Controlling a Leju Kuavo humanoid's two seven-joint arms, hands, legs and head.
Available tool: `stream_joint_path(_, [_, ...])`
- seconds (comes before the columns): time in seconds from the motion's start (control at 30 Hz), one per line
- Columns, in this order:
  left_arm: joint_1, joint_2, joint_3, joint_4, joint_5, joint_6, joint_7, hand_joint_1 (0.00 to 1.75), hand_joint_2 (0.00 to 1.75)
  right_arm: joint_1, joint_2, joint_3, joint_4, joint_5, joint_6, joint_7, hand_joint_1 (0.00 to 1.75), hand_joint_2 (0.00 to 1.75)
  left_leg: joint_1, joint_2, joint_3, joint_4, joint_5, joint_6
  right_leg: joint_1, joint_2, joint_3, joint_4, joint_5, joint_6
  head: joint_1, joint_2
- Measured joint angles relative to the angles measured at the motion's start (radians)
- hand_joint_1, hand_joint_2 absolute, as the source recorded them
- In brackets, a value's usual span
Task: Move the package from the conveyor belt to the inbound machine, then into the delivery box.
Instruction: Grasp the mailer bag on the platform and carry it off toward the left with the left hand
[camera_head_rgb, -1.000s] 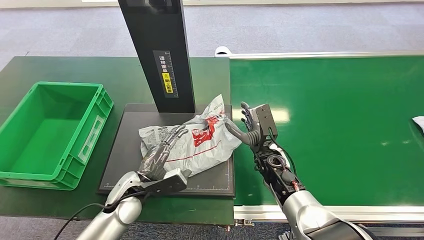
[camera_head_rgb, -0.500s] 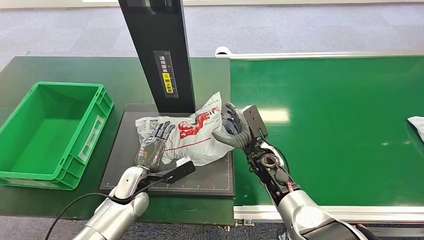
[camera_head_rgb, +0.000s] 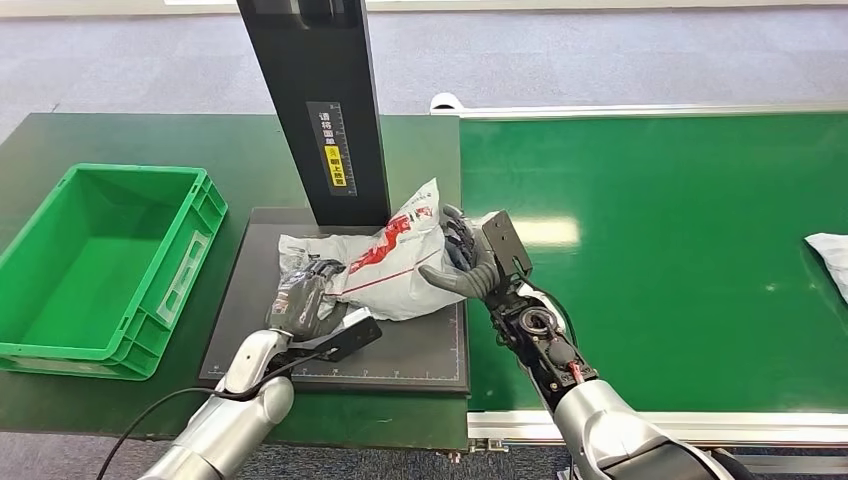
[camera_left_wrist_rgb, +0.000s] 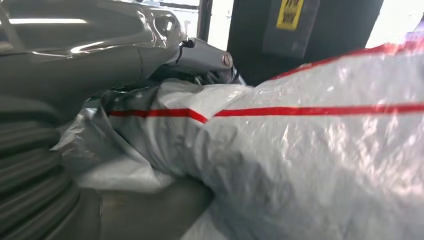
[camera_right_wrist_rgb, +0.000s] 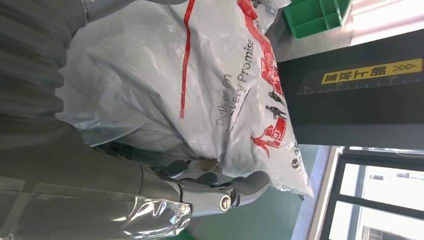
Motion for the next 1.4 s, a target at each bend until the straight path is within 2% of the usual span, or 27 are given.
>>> stream_joint_path(0.23, [0.016, 0.000, 0.030, -0.038, 0.099, 0.105, -0.145, 1.75, 1.75, 0.000, -0.003, -0.017, -0.010, -0.001, 0.017, -0.020, 0.00, 1.75, 0.000, 0.000, -0.001, 0.000, 0.000, 0.000, 0.000, 0.000, -0.001, 0.000, 0.000, 0.000, 0.000, 0.000])
stream_joint_path(0.43, [0.042, -0.012, 0.083, -0.142, 0.182, 0.252, -0.362, 1.75, 1.75, 0.000, -0.004, -0.027, -0.013, -0.003, 0.023, -0.036, 0.00, 1.75, 0.000, 0.000, -0.001, 0.000, 0.000, 0.000, 0.000, 0.000, -0.001, 0.000, 0.000, 0.000, 0.000, 0.000])
stream_joint_path(0.53, [0.074, -0.057, 0.192, -0.262, 0.119, 0.267, -0.513, 1.75, 1.75, 0.001, -0.005, -0.034, -0.013, -0.004, 0.023, -0.044, 0.00, 1.75, 0.000, 0.001, -0.002, 0.000, 0.000, 0.000, 0.000, 0.000, -0.002, 0.000, 0.000, 0.000, 0.000, 0.000])
stream_joint_path(0.6, [0.087, -0.092, 0.288, -0.353, 0.073, 0.268, -0.565, 1.75, 1.75, 0.002, -0.005, -0.037, -0.013, -0.005, 0.023, -0.049, 0.00, 1.75, 0.000, 0.002, -0.002, 0.000, 0.000, 0.000, 0.000, 0.001, -0.002, 0.000, 0.000, 0.000, 0.000, 0.000])
stream_joint_path(0.77, [0.090, -0.132, 0.522, -0.540, 0.004, 0.271, -0.578, 1.75, 1.75, 0.013, -0.011, -0.041, -0.014, 0.000, 0.017, -0.055, 0.00, 1.75, 0.000, 0.003, -0.002, 0.000, 0.000, 0.000, 0.000, 0.002, -0.003, 0.000, 0.000, 0.000, 0.000, 0.000])
stream_joint_path(0.93, [0.048, -0.137, 0.729, -0.597, -0.056, 0.271, -0.579, 1.75, 1.75, 0.017, -0.011, -0.041, -0.015, 0.006, 0.016, -0.055, 0.00, 1.75, 0.001, 0.003, -0.002, 0.000, 0.000, 0.000, 0.001, 0.002, -0.003, 0.000, 0.000, 0.000, 0.000, 0.000])
stream_joint_path(1.03, [-0.009, -0.123, 0.861, -0.551, -0.133, 0.271, -0.566, 1.75, 1.75, 0.017, -0.009, -0.041, -0.015, 0.008, 0.016, -0.051, 0.00, 1.75, 0.001, 0.003, -0.002, 0.000, 0.000, 0.000, 0.001, 0.002, -0.003, 0.000, 0.000, 0.000, 0.000, 0.000])
stream_joint_path(1.1, [-0.054, -0.096, 0.942, -0.481, -0.208, 0.270, -0.502, 1.75, 1.75, 0.017, -0.006, -0.041, -0.015, 0.008, 0.017, -0.046, 0.00, 1.75, 0.001, 0.003, -0.002, 0.000, 0.000, 0.000, 0.001, 0.002, -0.003, 0.001, 0.000, 0.000, 0.000, 0.000])
stream_joint_path(1.17, [-0.096, -0.046, 0.995, -0.377, -0.294, 0.269, -0.361, 1.75, 1.75, 0.016, -0.003, -0.040, -0.015, 0.008, 0.022, -0.041, 0.00, 1.75, 0.001, 0.004, -0.002, 0.000, 0.000, 0.000, 0.001, 0.002, -0.003, 0.001, 0.000, 0.000, 0.000, 0.000])
stream_joint_path(1.27, [-0.139, 0.044, 1.017, -0.206, -0.377, 0.268, -0.140, 1.75, 1.75, 0.016, 0.001, -0.040, -0.015, 0.008, 0.029, -0.035, 0.00, 1.75, 0.001, 0.004, -0.002, 0.000, 0.000, 0.000, 0.002, 0.003, -0.004, 0.001, 0.000, -0.001, 0.000, 0.000])
stream_joint_path(1.4, [-0.178, 0.145, 1.002, 0.004, -0.417, 0.268, 0.021, 1.75, 1.75, 0.014, 0.007, -0.038, -0.015, 0.008, 0.031, -0.031, 0.00, 1.75, 0.001, 0.004, -0.002, 0.000, 0.000, -0.001, 0.002, 0.003, -0.004, 0.001, 0.000, -0.001, 0.000, 0.000])
